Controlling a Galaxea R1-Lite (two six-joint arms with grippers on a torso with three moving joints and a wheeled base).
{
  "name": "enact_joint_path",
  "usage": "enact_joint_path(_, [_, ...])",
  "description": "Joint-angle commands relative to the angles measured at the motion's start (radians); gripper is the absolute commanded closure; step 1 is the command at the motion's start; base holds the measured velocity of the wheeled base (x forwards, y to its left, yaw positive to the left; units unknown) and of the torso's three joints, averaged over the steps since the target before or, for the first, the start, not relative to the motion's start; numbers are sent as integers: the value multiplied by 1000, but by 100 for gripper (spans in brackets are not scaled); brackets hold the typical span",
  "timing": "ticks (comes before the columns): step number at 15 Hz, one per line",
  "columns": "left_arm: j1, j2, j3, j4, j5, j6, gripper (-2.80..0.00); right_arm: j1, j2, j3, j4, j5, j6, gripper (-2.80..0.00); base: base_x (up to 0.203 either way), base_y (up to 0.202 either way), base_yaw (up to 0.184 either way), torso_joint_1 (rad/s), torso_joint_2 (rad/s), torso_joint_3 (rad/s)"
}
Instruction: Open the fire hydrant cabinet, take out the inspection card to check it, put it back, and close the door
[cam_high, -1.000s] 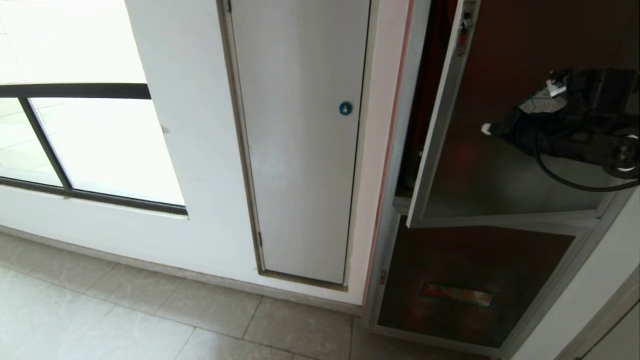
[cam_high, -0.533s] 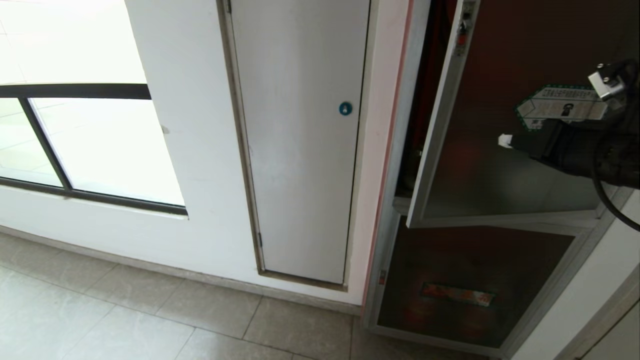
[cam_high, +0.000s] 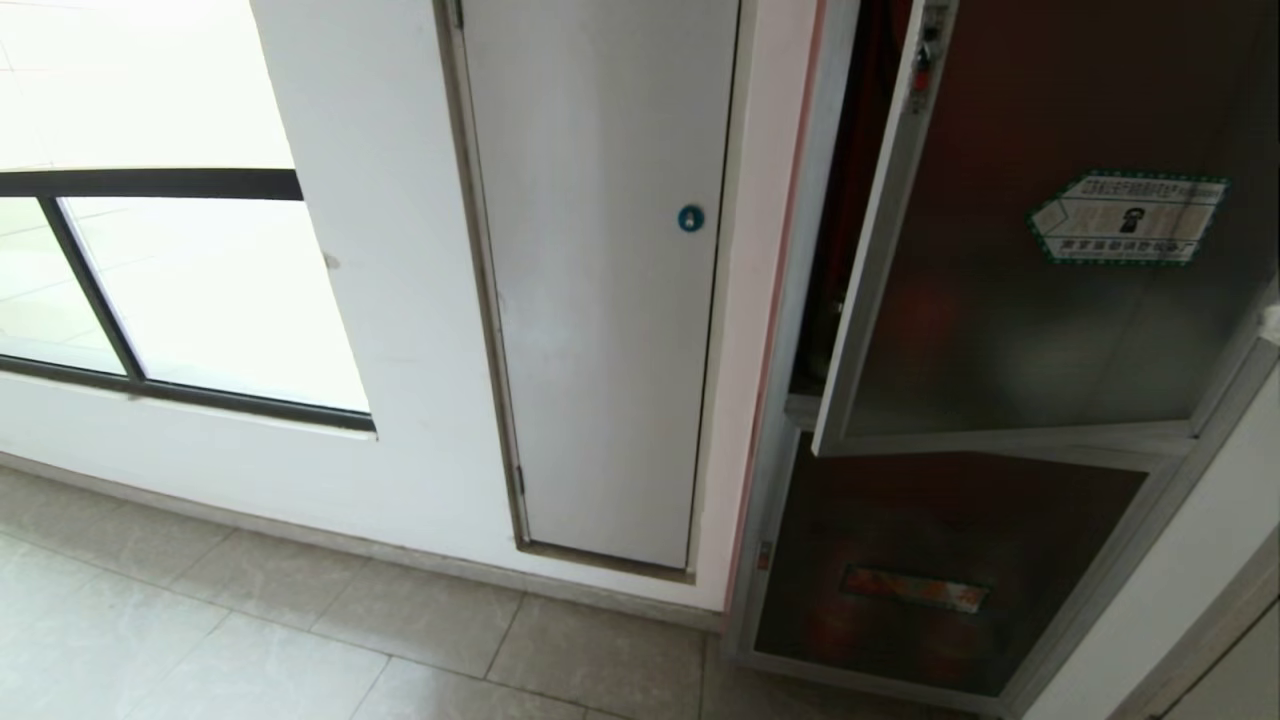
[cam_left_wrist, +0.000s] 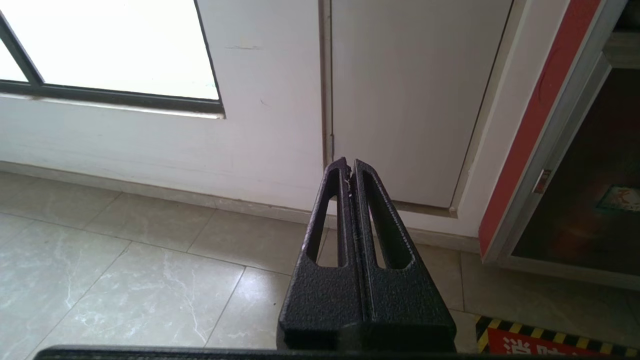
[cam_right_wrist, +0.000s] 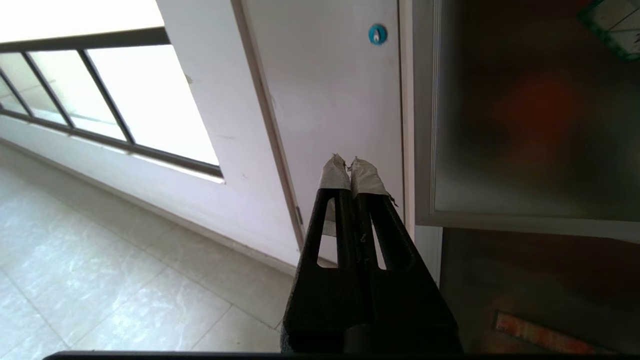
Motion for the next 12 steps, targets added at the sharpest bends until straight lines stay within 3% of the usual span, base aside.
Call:
enact_joint_path(1, [1,1,8,0,0,0,0,2,-278,78,40,1,-4,0,0,0,0,0,0,0])
enact_joint_path(5, [1,1,8,0,0,0,0,2,-526,109,229,1,-10,0,0,0,0,0,0,0])
enact_joint_path(10, [1,1,8,0,0,0,0,-3,-733,194,278,-17,-35,0,0,0,0,0,0,0])
enact_joint_path(12, [1,1,8,0,0,0,0,-5,-788,282,278,-119,-103,0,0,0,0,0,0,0])
